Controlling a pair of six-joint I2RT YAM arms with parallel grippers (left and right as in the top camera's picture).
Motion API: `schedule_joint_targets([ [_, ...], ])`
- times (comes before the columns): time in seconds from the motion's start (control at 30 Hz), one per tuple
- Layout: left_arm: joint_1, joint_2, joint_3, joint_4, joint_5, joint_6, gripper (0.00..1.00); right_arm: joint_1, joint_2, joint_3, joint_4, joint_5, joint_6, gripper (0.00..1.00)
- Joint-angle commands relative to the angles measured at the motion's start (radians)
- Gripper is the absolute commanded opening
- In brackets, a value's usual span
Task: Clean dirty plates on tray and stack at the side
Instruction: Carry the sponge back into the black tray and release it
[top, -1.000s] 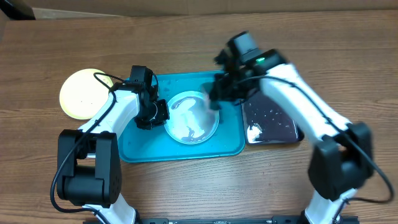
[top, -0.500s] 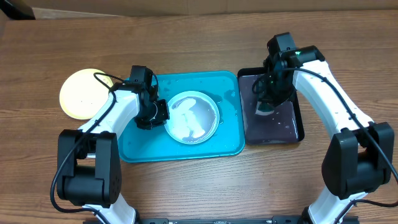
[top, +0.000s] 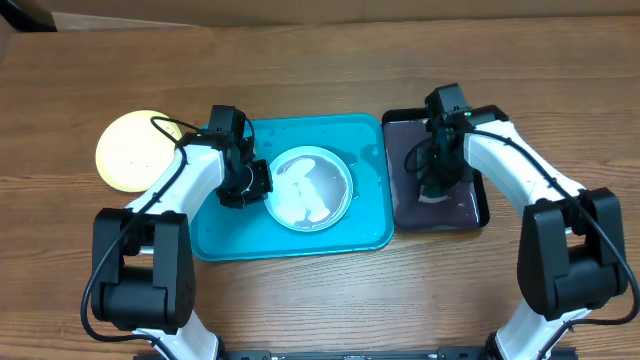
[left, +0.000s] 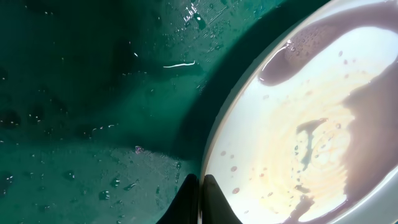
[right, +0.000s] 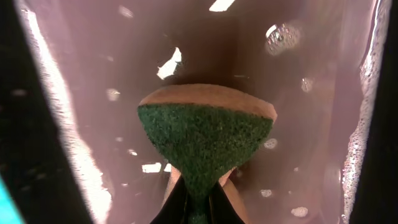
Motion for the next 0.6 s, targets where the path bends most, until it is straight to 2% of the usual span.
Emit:
schedule_joint_targets([
  [0.0,-0.007,0.011,-0.004,0.002,0.011,-0.003,0.04,0.000,-0.005,-0.034,0.045,0.035,-0.001,0.04],
  [0.3,-0.007,0.011,-0.004,0.000,0.011,-0.003,0.04,-0.022,-0.006,-0.026,0.042,0.042,-0.001,0.05],
  [0.33,-0.007,0.011,-0.004,0.001,0.006,-0.003,0.04,-0.029,-0.006,-0.026,0.035,0.042,-0.001,0.16],
  [0.37,-0.007,0.011,-0.004,0.000,0.000,-0.003,0.04,-0.035,-0.006,-0.026,0.028,0.042,-0.002,0.39],
  [0.4,-0.007,0.011,-0.004,0.000,-0.007,-0.003,0.04,-0.039,-0.006,-0.025,0.024,0.042,-0.003,0.52],
  [0.47,-0.007,0.011,-0.004,-0.001,-0.015,-0.003,0.04,-0.048,-0.006,-0.016,0.008,0.042,-0.005,0.64],
  [0.57,-0.007,0.011,-0.004,-0.001,-0.015,-0.003,0.05,-0.062,-0.006,0.044,-0.045,0.019,-0.005,0.70],
])
